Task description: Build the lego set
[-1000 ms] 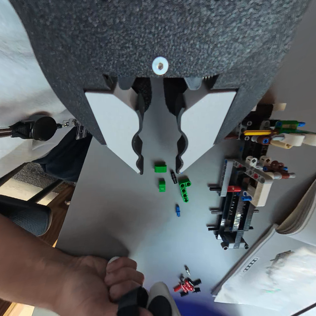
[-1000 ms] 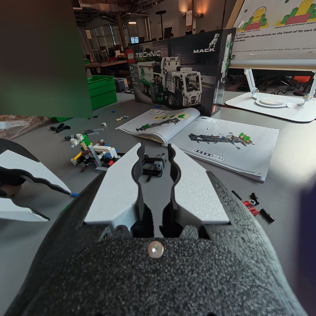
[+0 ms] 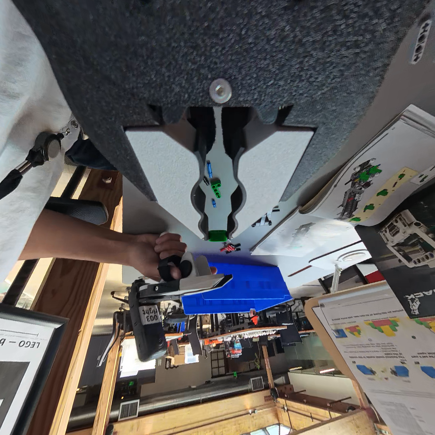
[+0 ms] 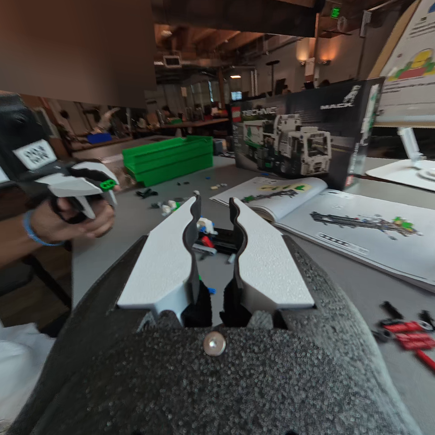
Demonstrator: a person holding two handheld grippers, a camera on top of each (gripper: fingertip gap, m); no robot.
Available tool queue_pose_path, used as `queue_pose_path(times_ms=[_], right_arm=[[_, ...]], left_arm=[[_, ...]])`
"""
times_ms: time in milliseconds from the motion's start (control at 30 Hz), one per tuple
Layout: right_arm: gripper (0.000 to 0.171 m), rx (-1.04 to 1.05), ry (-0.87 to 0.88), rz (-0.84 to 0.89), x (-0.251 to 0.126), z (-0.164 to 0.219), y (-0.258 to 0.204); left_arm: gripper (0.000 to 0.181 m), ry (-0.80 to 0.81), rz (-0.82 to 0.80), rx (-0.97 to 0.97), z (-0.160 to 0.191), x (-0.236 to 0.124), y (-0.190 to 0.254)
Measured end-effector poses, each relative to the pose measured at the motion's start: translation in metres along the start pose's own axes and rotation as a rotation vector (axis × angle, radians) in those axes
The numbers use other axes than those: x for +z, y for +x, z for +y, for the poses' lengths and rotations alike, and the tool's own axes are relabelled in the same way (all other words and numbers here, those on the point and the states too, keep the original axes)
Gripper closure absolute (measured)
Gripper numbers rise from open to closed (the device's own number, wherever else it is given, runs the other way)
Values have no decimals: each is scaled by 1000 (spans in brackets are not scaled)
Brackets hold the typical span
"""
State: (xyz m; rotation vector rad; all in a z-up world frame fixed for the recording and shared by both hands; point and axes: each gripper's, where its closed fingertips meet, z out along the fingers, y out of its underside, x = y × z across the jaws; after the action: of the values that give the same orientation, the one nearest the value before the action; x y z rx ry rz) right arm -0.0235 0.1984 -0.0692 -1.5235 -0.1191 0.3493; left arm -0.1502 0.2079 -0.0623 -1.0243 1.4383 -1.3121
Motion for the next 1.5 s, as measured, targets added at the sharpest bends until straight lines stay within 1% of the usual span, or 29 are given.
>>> queue_pose_path(times_ms=[33,100,167,200,233,267,333,367,400,433,500,567,633,700,833,933,1100,1167,1267,1333,1433,1467,1500], right_arm=[[148,62,18,-63,2,-4,-11],[145,159,-25,-186,12,0,-34],[138,293,-76,-360,20,1,-64],[127,385,-104,-443,24,0,-76],[113,477,-128,-508,28,-1,-84],[113,548,-140,-558,31,-3,-90],[120,622,-143,-624,37,-6,-97],[118,658,-154,-651,40,-7,-99],[130,698,-175,-714,40,-8,-105],[131,732,-187,-773,40,-10,-110],[134,786,-200,-815,47,-14,-114],[136,808,-209,-846,55,-19,-121],[145,829,-217,-883,60,-22,-129],[150,853,-219,-923,61,-24,-136],[153,889,-222,-933,63,-17,-144],[160,921,-200,-921,62,-12,-143],[163,968,-193,-924,58,-7,-144],[164,954,-190,-889,60,-5,-141],[165,888,-200,-706,69,6,-122],[165,804,-186,-521,75,15,-103],[165,664,-108,-283,74,16,-74],[165,624,-85,-229,73,16,-69],[164,597,-68,-190,73,17,-67]], left_arm=[[167,38,19,3,-5,-3,0],[167,106,46,14,-13,-8,-3],[167,121,84,11,-15,-10,-4],[167,126,110,11,-17,-10,-4],[167,138,139,14,-18,-11,-3],[168,154,164,18,-21,-12,-3],[168,206,215,22,-28,-16,-4],[168,234,248,19,-32,-18,-4],[168,254,284,16,-36,-21,-3],[169,273,312,16,-39,-23,-4],[168,308,348,29,-43,-25,-7],[169,317,374,47,-44,-26,-8],[169,303,387,77,-40,-25,-8],[168,287,383,101,-37,-23,-8],[168,277,399,112,-32,-21,-2],[168,268,405,123,-29,-18,3],[168,230,428,169,-21,-14,13],[167,205,407,163,-19,-11,11],[166,68,294,114,-7,-2,-5],[165,-31,164,68,1,5,-19],[155,-217,-9,11,25,13,-32],[155,-264,-60,17,31,16,-34],[155,-279,-106,27,33,18,-33]])
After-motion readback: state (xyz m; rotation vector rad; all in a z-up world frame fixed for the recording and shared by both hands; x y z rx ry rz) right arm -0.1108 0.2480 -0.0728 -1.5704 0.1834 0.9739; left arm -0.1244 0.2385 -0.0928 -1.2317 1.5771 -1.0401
